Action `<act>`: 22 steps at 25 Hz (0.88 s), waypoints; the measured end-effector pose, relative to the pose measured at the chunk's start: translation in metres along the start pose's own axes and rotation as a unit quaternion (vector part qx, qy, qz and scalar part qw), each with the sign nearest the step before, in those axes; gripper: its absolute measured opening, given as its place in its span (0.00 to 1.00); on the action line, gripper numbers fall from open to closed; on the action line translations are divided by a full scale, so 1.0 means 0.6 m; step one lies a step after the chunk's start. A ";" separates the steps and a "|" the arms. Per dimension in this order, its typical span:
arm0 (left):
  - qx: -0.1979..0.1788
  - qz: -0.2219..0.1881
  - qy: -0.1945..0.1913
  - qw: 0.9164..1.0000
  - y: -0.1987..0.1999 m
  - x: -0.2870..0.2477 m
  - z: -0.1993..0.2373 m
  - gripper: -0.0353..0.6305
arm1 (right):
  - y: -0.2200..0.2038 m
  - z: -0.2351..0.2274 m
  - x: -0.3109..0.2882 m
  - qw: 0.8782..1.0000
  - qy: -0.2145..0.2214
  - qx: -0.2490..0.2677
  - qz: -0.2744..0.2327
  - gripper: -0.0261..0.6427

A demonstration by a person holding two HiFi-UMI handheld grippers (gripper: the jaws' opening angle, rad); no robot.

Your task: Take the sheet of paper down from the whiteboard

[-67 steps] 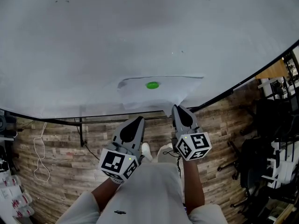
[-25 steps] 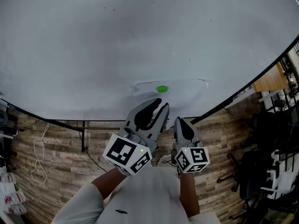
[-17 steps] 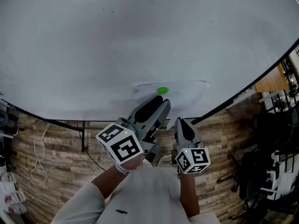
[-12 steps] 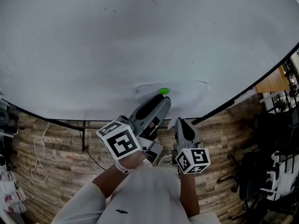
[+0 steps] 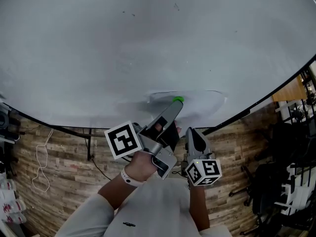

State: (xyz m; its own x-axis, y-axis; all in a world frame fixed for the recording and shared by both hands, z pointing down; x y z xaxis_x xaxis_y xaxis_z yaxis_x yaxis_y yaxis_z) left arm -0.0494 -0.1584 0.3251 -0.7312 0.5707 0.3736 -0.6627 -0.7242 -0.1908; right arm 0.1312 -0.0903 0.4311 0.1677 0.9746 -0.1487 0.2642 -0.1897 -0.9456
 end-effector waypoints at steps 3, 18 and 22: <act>0.030 0.000 -0.001 1.000 0.001 -0.001 0.001 0.31 | 0.000 0.001 -0.004 1.000 0.001 0.001 0.000 0.06; 0.084 -0.009 0.013 0.996 0.003 -0.009 0.012 0.34 | 0.004 -0.002 -0.001 1.000 0.001 0.000 -0.004 0.05; 0.086 -0.009 0.025 0.996 0.002 -0.007 0.012 0.28 | 0.007 -0.001 0.001 1.000 0.002 0.000 -0.005 0.06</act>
State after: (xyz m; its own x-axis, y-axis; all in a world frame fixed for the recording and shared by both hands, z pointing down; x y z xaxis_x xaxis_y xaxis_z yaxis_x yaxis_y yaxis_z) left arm -0.0457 -0.1646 0.3299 -0.7297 0.5991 0.3296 -0.6408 -0.7673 -0.0239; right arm 0.1330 -0.0909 0.4272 0.1680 0.9761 -0.1380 0.2661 -0.1797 -0.9470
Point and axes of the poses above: the fingertips, and each gripper's own axes: x backward along the fingers, z to its left, y out of its top, the point moved 10 cm from there along x, backward along the fingers, and after that the axes turned 10 degrees about -y, right-handed, at the moved point
